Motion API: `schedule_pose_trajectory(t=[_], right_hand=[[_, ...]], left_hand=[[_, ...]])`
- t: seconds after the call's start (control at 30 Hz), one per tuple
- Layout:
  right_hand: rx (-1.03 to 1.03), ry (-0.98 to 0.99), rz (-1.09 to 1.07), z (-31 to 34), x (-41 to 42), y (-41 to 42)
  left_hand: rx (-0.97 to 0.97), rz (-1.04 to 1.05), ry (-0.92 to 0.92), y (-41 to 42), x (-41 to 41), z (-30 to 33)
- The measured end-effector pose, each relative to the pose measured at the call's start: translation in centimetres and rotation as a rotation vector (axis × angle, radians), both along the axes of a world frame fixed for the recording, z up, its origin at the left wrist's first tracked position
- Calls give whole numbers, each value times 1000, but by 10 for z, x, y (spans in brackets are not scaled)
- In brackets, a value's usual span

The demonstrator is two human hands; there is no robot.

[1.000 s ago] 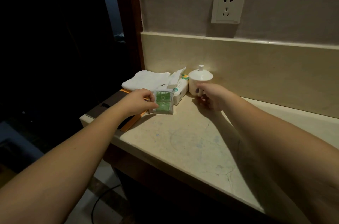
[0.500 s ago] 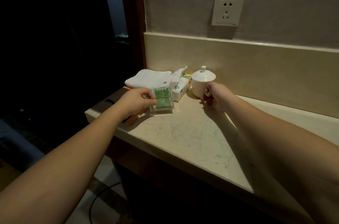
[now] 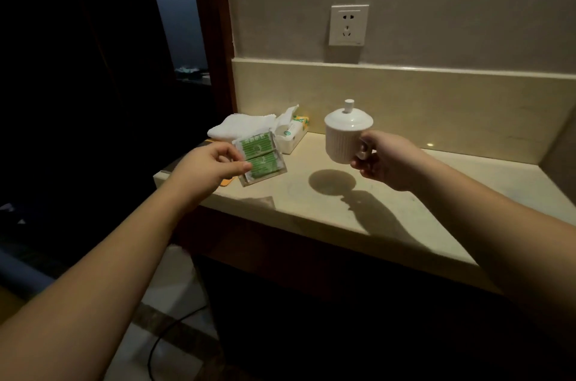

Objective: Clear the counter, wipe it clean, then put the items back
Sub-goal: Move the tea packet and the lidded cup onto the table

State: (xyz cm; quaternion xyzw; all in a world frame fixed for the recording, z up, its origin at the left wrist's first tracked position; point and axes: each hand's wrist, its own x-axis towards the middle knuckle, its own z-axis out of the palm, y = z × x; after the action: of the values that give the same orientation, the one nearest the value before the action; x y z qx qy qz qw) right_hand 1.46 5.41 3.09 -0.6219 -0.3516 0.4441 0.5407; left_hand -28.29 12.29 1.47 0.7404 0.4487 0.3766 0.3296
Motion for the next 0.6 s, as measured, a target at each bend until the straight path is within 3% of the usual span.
schedule_pose_trajectory(t=[0.37, 0.6], right_hand=[[-33, 110, -62, -11, -53, -178], [-57, 166, -145, -34, -68, -264]], left_hand=[[-73, -141, -127, -126, -44, -20], [-88, -265, -95, -174, -40, -30]])
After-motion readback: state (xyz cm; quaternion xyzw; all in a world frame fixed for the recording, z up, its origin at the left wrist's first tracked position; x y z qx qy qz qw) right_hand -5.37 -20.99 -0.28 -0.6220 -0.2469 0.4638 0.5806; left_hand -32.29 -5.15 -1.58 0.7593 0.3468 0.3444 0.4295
